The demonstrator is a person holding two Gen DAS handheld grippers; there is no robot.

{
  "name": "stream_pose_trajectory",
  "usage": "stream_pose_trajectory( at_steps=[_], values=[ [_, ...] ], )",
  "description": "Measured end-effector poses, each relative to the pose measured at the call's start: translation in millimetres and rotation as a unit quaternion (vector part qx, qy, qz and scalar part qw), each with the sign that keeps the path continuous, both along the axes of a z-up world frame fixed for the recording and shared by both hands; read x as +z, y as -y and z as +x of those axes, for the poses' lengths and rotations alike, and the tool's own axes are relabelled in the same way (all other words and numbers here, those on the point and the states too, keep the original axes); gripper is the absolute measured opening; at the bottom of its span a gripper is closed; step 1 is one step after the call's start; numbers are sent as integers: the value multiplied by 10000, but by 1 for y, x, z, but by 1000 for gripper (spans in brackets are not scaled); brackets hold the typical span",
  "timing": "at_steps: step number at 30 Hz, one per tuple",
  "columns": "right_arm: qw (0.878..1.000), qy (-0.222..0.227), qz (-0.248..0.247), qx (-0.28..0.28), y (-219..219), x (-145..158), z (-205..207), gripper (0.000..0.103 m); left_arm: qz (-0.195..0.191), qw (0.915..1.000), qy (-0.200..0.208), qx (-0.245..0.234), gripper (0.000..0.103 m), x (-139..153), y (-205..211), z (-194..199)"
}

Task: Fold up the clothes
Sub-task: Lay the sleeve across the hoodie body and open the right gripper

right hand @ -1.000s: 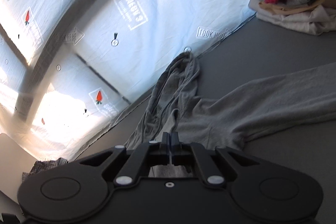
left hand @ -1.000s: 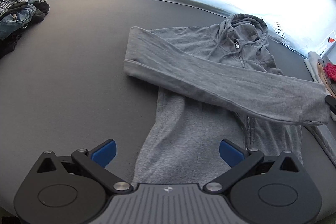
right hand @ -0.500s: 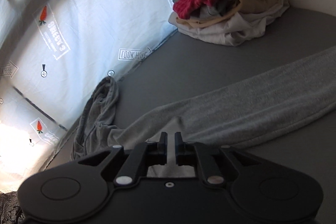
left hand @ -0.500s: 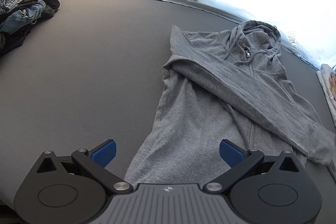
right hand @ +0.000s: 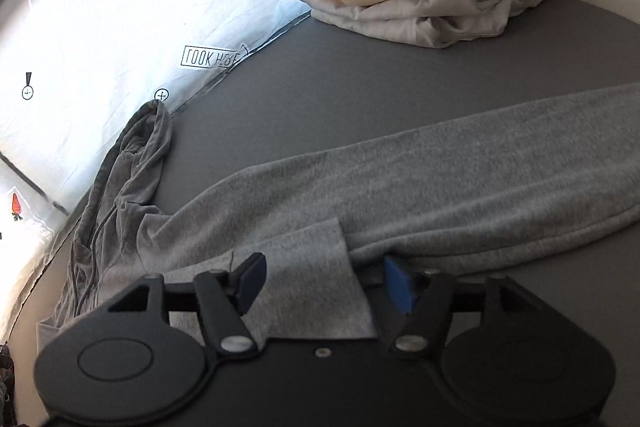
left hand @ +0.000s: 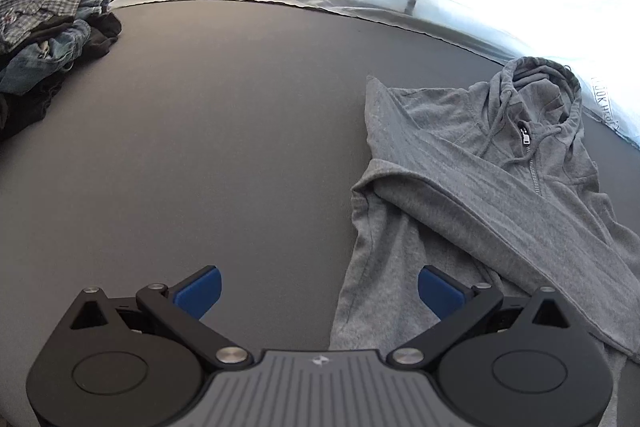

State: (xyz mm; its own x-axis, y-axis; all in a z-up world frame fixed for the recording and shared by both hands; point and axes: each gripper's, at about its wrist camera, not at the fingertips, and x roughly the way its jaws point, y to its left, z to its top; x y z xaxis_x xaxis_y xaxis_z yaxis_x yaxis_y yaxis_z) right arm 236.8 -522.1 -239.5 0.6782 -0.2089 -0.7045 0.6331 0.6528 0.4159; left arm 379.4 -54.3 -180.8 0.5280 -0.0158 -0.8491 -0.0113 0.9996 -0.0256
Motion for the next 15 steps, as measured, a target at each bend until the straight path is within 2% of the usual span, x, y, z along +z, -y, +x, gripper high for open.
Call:
stream_pose_trajectory(
  at_steps=[1,4,6,9,13,15],
  values=[
    [10000,-24,-25,65,0,0,4,65,168,9998,1,-104,103,-4,5,7],
    [9995,-162,-115,228,3,1,12,27,711,9965,9,-450,103,-14,19,25],
    [9991,-181,-172,353,4,4,14,8,927,9938,48,-610,103,-19,26,34],
    [9981,-45,-392,463,3,17,12,8,1127,9916,163,-610,103,-24,29,43],
    [9926,315,-999,608,-6,52,14,7,1391,9894,312,-271,103,-26,26,53],
    [9876,580,-1369,510,-8,77,16,7,1550,9870,417,-38,103,-25,21,56]
  ],
)
